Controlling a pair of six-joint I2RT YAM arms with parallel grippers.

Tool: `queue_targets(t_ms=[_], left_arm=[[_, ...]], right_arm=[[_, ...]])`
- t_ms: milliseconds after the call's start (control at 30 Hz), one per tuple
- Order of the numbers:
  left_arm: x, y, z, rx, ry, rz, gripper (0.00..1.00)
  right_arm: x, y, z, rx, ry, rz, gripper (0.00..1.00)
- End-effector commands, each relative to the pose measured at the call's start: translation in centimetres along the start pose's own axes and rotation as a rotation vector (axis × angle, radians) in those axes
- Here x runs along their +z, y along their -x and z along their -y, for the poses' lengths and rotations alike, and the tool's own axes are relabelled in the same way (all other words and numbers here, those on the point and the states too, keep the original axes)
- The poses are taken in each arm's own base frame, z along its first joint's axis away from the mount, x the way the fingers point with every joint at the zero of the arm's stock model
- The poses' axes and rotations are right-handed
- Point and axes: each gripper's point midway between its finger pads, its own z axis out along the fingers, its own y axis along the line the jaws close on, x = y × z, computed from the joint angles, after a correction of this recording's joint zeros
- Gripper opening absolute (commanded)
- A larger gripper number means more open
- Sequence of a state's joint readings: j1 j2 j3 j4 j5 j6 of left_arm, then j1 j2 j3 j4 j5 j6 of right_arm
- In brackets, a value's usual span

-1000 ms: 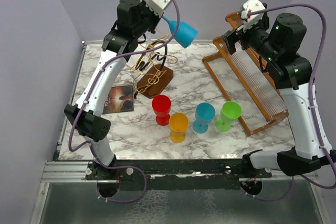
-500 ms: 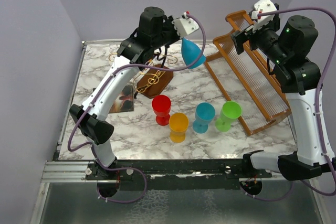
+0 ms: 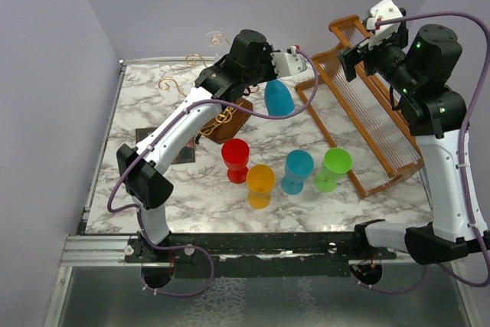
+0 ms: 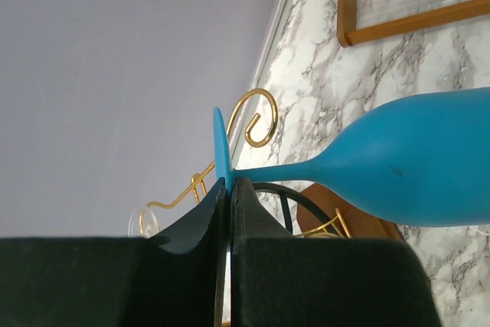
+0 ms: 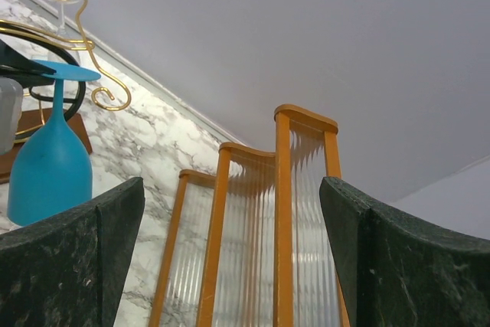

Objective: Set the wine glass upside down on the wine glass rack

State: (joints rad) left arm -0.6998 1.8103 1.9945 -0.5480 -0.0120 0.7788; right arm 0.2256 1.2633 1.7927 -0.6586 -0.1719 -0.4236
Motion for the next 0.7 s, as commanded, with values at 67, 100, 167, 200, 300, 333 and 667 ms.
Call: queue_targets(t_ms=[67, 100, 167, 200, 300, 333, 667], left_arm=[[0.9, -1.1, -1.2, 0.032, 0.090, -0.058, 0.00], [1.1, -1.4, -1.2, 0.039, 0.096, -0.069, 0.00], [1.6, -1.8, -1.3, 0.048, 0.108, -0.082, 0.00], [1.7, -1.8, -1.3, 0.051, 0.113, -0.085, 0.00], [2.2, -2.3, -1.6, 0.074, 0.136, -0.103, 0.00], [2.3, -2.5, -1.7, 0.079, 0.146, -0.112, 0.00], [4.1, -4.5, -2.3, 0.158, 0.205, -0.196, 0.00]], right_arm=[[-0.4, 0.1, -0.3, 0.010, 0.017, 0.014, 0.96], [-0.4, 0.0, -0.3, 0.011, 0.018, 0.014, 0.96], [-0.4, 0.0, -0.3, 0.010, 0.021, 0.013, 0.96], [-0.5, 0.0, -0.3, 0.009, 0.018, 0.014, 0.96], [-0.5, 0.2, -0.2, 0.008, 0.018, 0.016, 0.96], [-0.4, 0.2, -0.3, 0.008, 0.020, 0.017, 0.96], [-0.1, -0.5, -0.6, 0.013, 0.032, 0.005, 0.96]])
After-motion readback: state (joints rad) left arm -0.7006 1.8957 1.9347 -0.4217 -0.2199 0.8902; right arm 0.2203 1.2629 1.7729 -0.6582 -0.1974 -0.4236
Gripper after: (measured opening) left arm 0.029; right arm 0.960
